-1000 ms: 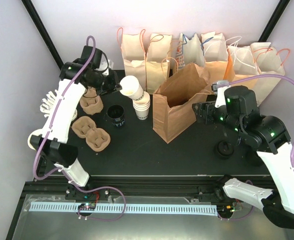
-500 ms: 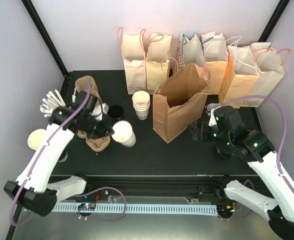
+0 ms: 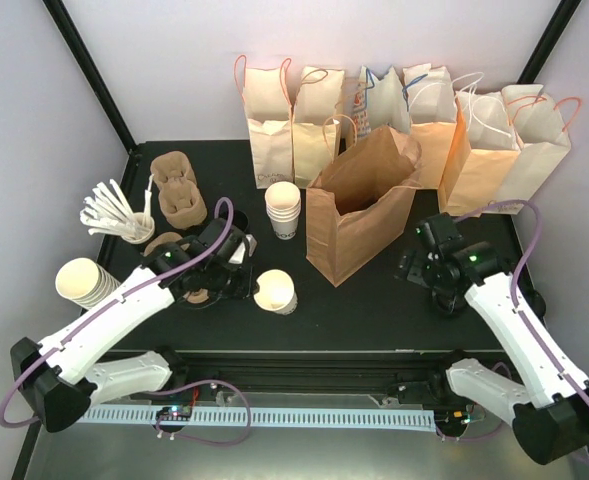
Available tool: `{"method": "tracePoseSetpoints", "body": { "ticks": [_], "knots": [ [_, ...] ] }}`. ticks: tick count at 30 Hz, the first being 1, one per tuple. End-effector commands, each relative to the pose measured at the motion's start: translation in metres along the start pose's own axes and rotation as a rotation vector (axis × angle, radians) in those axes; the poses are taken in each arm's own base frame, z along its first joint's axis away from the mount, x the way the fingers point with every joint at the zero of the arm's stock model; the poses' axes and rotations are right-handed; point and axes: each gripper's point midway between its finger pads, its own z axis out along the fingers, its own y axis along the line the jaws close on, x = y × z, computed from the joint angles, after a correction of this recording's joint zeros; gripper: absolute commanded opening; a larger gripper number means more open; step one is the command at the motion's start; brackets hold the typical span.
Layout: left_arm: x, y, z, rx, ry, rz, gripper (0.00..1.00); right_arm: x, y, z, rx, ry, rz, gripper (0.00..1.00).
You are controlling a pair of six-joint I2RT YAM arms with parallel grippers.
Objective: Pack the takeout coffee
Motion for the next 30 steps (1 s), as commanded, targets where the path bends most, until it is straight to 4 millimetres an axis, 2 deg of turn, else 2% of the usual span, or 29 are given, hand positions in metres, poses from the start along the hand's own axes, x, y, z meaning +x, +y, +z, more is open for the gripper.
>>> {"method": "tracePoseSetpoints", "body": {
  "ticks": [1, 5, 8, 15, 19, 22, 30],
  "knots": [
    [-0.023, -0.013, 0.012, 0.013, -0.111, 0.026, 0.06, -0.008, -0.035, 0.019, 0.073, 0.020, 0.128, 0.99],
    [-0.027, -0.022, 0.024, -0.003, -0.112, 0.062, 0.06, -0.012, -0.060, 0.040, 0.098, 0.058, 0.205, 0.90],
    [-0.032, -0.026, 0.031, -0.032, -0.108, 0.089, 0.06, -0.017, -0.075, 0.050, 0.130, 0.062, 0.221, 0.87],
    [-0.045, -0.029, 0.040, -0.079, -0.126, 0.109, 0.07, -0.025, -0.085, 0.068, 0.159, 0.079, 0.263, 0.87],
    [-0.048, -0.030, 0.053, -0.089, -0.111, 0.118, 0.07, -0.028, -0.092, 0.077, 0.167, 0.085, 0.310, 0.88],
    [-0.050, -0.032, 0.058, -0.089, -0.107, 0.122, 0.07, -0.023, -0.092, 0.087, 0.153, 0.099, 0.337, 0.88],
    [-0.058, -0.021, 0.056, -0.196, -0.112, 0.120, 0.09, -0.019, -0.098, 0.104, 0.165, 0.108, 0.370, 0.88]
  ]
}}
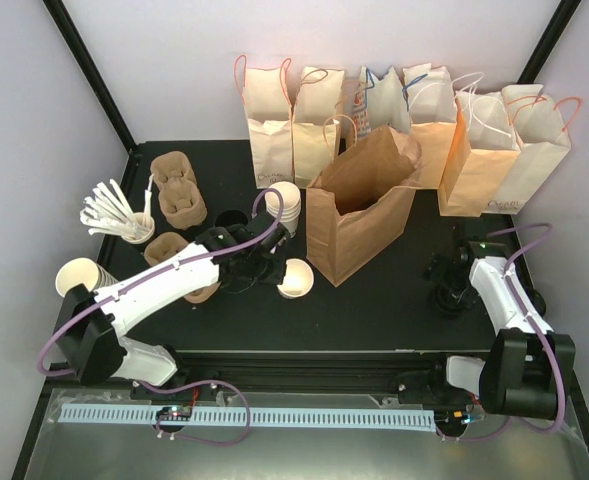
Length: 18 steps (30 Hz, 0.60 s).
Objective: Pack the takeout coffee
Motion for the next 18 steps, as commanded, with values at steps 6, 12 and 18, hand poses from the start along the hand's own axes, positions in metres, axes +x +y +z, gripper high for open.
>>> {"method": "tracePoseSetpoints", "body": {
  "ticks": [6, 12, 18],
  "knots": [
    [-0.014, -0.006, -0.007, -0.011, -0.039, 0.012, 0.09, -0.019, -0.006, 0.001, 0.046, -0.067, 0.016, 0.87],
    [-0.013, -0.018, -0.008, 0.076, -0.046, 0.002, 0.09, -0.020, -0.006, -0.012, 0.026, -0.100, 0.005, 0.87],
    [-0.009, -0.021, -0.007, 0.111, -0.048, -0.010, 0.09, -0.015, -0.010, -0.011, 0.035, -0.094, 0.029, 0.87]
  ]
}}
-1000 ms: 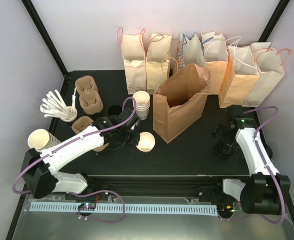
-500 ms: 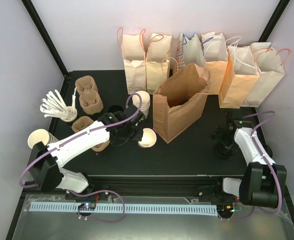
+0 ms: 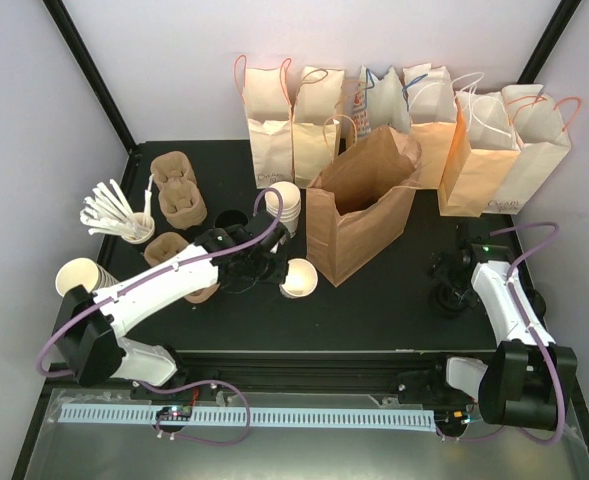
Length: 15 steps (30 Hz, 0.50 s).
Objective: Pack the takeout coffee
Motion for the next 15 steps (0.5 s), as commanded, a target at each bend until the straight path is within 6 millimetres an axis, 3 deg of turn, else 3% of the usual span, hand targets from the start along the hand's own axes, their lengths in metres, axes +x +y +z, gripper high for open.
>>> {"method": "tracePoseSetpoints", "body": {
  "ticks": [1, 8, 15],
  "knots": [
    [-0.001, -0.010, -0.005, 0.064, -0.023, -0.009, 0.09, 0.000, -0.006, 0.000, 0.027, -0.002, 0.028, 0.87],
    [0.010, 0.001, 0.003, 0.059, -0.002, -0.041, 0.10, -0.001, -0.022, 0.003, 0.122, -0.009, 0.072, 0.84],
    [0.015, 0.010, 0.005, 0.063, 0.000, -0.074, 0.12, 0.004, -0.017, 0.012, 0.099, 0.016, 0.079, 0.80]
  ]
}}
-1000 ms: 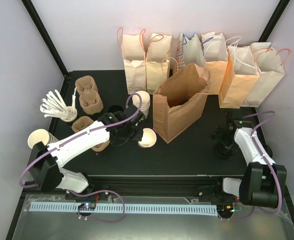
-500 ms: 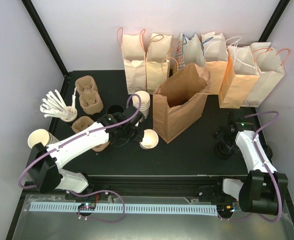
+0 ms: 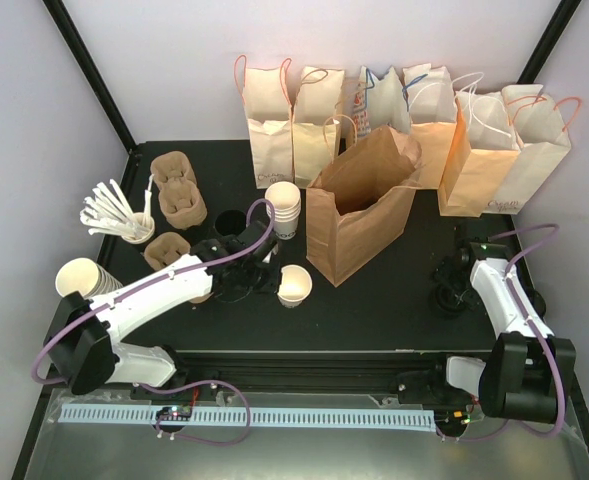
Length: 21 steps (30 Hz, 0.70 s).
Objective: Pack the takeout coffee
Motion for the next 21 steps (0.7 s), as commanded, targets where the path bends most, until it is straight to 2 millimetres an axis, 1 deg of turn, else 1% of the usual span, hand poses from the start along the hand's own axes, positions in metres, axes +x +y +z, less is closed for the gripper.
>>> {"method": "tracePoseSetpoints", "body": {
  "ticks": [1, 3, 10, 12, 13, 17, 18, 21],
  "knots": [
    [-0.007, -0.006, -0.005, 0.048, -0.031, -0.027, 0.13, 0.002, -0.003, 0.009, 0.023, 0.011, 0.023, 0.80],
    [-0.007, -0.006, -0.006, 0.048, -0.032, -0.028, 0.16, 0.002, -0.002, 0.011, 0.021, 0.019, 0.021, 0.79],
    [-0.012, -0.008, -0.013, 0.048, -0.049, -0.022, 0.34, 0.001, -0.002, 0.013, 0.029, 0.020, 0.019, 0.80],
    [-0.015, -0.010, -0.017, 0.047, -0.055, -0.018, 0.39, 0.003, 0.000, 0.015, 0.018, 0.028, 0.019, 0.78],
    [-0.016, -0.011, -0.018, 0.048, -0.057, -0.014, 0.41, 0.003, 0.001, 0.015, 0.014, 0.030, 0.021, 0.75],
    [-0.022, -0.015, -0.028, 0.050, -0.069, 0.000, 0.50, 0.004, 0.002, 0.016, 0.009, 0.038, 0.023, 0.73],
    [-0.024, -0.018, -0.036, 0.064, -0.089, 0.005, 0.52, 0.004, 0.002, 0.015, 0.009, 0.039, 0.021, 0.73],
    [-0.028, -0.021, -0.045, 0.071, -0.104, 0.011, 0.53, 0.003, 0.002, 0.010, 0.009, 0.034, 0.015, 0.70]
  ]
}}
